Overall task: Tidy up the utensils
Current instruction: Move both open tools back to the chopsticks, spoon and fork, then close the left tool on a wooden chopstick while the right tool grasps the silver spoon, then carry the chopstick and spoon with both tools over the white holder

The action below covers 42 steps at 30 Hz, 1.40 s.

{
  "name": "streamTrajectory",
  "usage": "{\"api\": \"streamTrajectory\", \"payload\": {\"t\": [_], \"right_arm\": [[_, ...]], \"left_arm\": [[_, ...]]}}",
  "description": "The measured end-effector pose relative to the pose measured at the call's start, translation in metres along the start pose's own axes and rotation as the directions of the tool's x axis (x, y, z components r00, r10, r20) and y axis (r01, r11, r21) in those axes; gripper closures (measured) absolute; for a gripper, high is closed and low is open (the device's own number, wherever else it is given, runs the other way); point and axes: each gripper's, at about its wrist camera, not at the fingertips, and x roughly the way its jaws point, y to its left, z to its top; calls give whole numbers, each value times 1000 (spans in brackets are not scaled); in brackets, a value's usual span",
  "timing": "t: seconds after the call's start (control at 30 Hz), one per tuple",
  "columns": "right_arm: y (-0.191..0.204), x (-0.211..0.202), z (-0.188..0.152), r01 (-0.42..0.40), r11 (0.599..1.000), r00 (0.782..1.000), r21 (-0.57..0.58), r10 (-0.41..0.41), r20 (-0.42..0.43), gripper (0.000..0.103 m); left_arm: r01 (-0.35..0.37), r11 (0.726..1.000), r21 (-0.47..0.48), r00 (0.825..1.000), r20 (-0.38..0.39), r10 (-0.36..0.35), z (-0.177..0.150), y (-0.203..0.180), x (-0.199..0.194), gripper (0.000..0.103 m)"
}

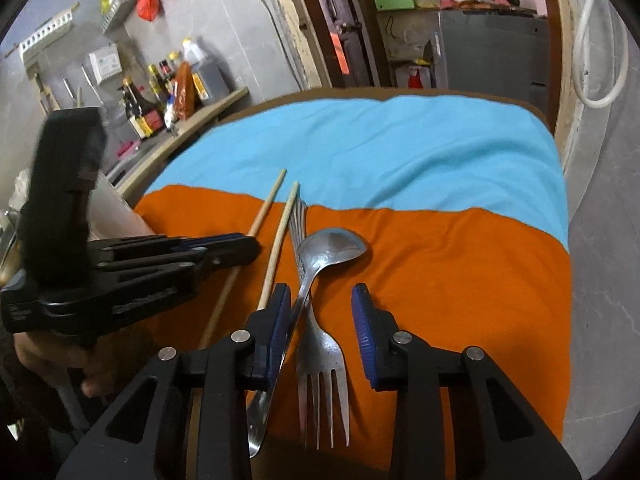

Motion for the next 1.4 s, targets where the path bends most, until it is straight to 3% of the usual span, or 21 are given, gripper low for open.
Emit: {"api": "streamTrajectory", "payload": {"t": [0.27,0.77,0.83,0.9,1.13,1.33,1.4], "right_arm": [[2,0,1,50,999,999,-1,-50,4,80],[0,31,31,149,988,986,38,-145,-87,81],[0,30,31,155,986,985,55,-151,-79,83],[-2,29,30,151,986,987,70,-146,-70,96],[-4,9,24,95,990,995,108,-98,20,99],[1,-7,17,68,991,992,116,-80,99,100],[2,-13,14,65,991,989,117,-79,121,100]], "left_arm": [[-7,999,42,1000,0,7,-21,-7,-21,98],[22,1000,3,995,-93,-22,11,0,5,98],[23,1000,1,995,-102,-23,13,0,6,98],[21,1000,1,994,-111,-21,15,0,6,98],[112,985,-130,992,-50,-119,3,18,-8,101],[143,981,-133,990,23,-141,-22,19,-30,101],[153,978,-140,988,14,-152,-28,19,-34,101]]}}
